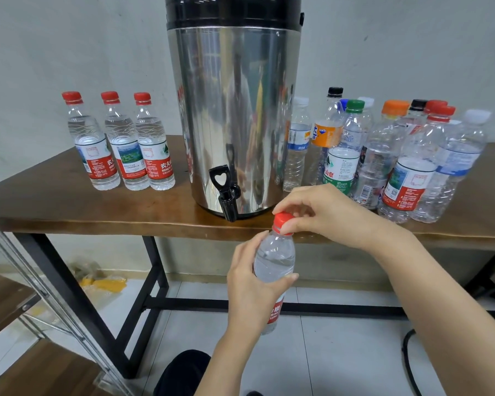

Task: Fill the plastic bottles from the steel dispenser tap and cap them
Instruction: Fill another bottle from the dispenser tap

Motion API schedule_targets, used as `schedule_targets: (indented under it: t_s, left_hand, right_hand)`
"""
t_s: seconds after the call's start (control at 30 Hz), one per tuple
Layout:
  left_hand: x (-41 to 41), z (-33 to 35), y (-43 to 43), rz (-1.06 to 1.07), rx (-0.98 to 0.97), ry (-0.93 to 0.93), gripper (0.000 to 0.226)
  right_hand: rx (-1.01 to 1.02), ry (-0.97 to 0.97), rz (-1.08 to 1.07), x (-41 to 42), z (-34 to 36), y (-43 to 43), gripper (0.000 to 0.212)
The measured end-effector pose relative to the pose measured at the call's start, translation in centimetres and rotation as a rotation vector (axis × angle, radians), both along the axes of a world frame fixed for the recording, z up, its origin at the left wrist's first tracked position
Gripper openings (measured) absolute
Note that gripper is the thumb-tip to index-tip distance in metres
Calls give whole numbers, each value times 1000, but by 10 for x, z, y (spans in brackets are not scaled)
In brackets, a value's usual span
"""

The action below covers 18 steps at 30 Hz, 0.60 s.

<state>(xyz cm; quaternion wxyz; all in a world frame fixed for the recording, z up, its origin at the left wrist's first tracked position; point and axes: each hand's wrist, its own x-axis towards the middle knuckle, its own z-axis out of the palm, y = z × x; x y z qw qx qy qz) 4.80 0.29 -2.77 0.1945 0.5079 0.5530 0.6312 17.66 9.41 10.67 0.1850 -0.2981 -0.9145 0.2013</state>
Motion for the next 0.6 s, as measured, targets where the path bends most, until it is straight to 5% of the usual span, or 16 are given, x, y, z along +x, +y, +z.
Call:
schedule_targets:
  t_s: [0.13,0.43,0.6]
  left_hand:
    - [-1,2,-1,5,-1,8,77]
    - [-11,4,-5,-8,1,-25,75]
    - [-24,6,-13,22,-6,-25,75]
  right_hand:
    - [98,-95,-190,-4,-2,-8,64]
    - [34,90,-104,-7,3,-16,21]
    - [58,98,-118,-26,-10,-23,29]
